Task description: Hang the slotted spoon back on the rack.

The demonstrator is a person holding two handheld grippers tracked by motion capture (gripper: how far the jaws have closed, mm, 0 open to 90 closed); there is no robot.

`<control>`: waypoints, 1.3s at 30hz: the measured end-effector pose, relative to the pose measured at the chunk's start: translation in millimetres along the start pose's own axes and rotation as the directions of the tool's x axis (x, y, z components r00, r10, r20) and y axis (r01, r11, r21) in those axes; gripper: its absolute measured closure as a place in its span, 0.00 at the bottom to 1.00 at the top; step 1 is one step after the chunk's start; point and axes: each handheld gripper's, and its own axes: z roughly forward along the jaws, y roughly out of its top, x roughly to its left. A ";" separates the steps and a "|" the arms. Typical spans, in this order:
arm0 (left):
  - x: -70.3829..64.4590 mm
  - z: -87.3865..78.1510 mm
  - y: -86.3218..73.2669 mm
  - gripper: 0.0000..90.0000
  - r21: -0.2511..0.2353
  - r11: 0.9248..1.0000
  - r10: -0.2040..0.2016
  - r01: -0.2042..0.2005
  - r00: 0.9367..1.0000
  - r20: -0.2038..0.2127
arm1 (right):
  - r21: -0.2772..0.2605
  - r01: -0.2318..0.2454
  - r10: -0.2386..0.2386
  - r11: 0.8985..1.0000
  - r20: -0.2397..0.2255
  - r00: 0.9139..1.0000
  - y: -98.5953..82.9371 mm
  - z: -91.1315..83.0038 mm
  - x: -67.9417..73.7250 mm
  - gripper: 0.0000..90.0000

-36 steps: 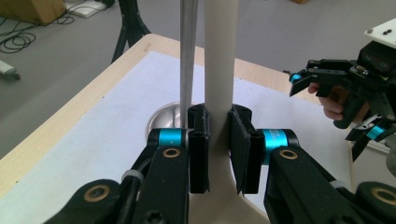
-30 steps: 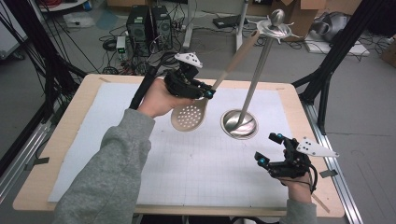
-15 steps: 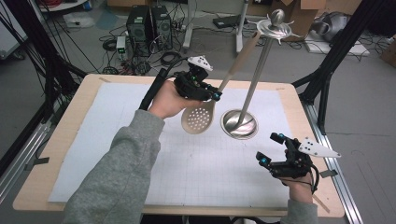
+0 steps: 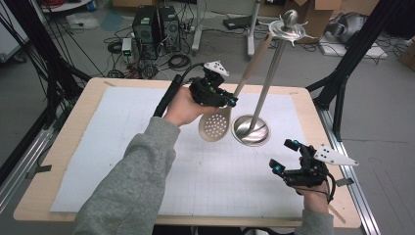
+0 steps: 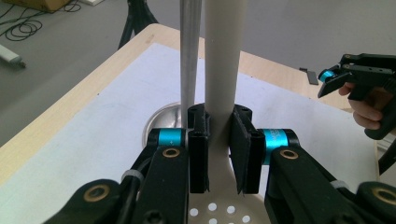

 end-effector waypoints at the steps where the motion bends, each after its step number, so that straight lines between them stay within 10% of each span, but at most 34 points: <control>1: 0.2 0.8 0.2 0.86 0.003 1.000 0.004 -0.004 1.000 -0.003 | -0.001 -0.002 0.002 1.000 0.000 1.000 0.0 -0.1 0.1 0.02; 39: -0.6 26.9 2.7 0.74 -0.020 1.000 0.006 -0.005 1.000 0.020 | -0.004 0.002 -0.002 1.000 0.002 1.000 0.4 -2.8 0.0 0.02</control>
